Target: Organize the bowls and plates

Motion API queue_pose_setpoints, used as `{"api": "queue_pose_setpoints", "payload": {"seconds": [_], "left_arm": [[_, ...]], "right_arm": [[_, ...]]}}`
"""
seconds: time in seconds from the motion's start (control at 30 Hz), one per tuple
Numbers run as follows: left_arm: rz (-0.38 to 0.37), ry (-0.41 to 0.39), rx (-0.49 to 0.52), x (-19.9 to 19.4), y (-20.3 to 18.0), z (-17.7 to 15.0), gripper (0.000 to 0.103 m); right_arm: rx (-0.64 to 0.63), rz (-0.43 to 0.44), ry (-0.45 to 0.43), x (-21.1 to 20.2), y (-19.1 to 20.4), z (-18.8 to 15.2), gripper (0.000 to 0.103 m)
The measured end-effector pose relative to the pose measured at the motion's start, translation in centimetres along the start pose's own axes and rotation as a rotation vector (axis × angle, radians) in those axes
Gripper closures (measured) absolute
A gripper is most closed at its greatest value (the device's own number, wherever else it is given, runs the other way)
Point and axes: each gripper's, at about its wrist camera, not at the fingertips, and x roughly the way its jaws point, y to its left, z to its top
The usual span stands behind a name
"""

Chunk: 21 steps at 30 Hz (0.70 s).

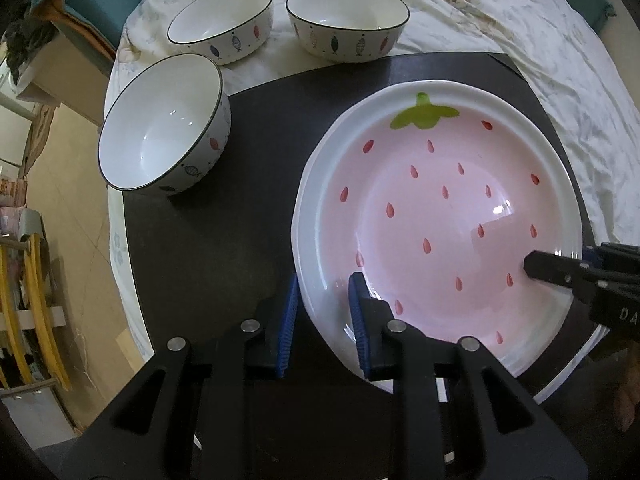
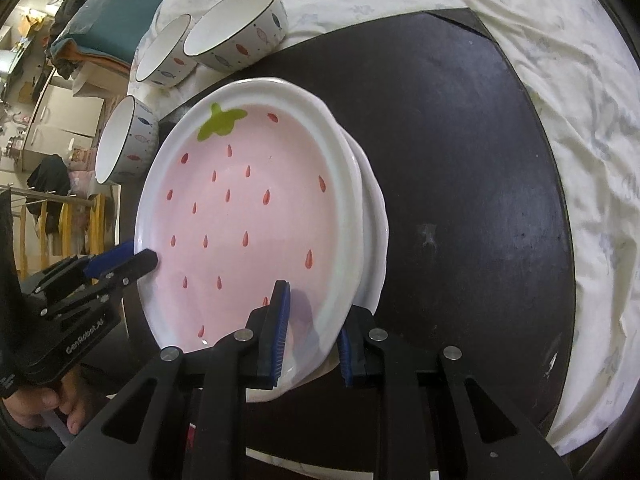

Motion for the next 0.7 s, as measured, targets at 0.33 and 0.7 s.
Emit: {"api": "queue_pose_setpoints", "payload": {"seconds": [0.33,0.7], "left_arm": [[0.015,0.009,0.038,0.8,-0.6,0.0,0.077],[0.043,-0.019,0.045,0.4,-1.2,0.4,0.054]], "right_arm": [[-0.029,-0.040,0.024,-0.2,0.7,-0.4,0.077],[0.013,-0.016,0.027,-1.3,-0.3,-0.7,0.079]]}}
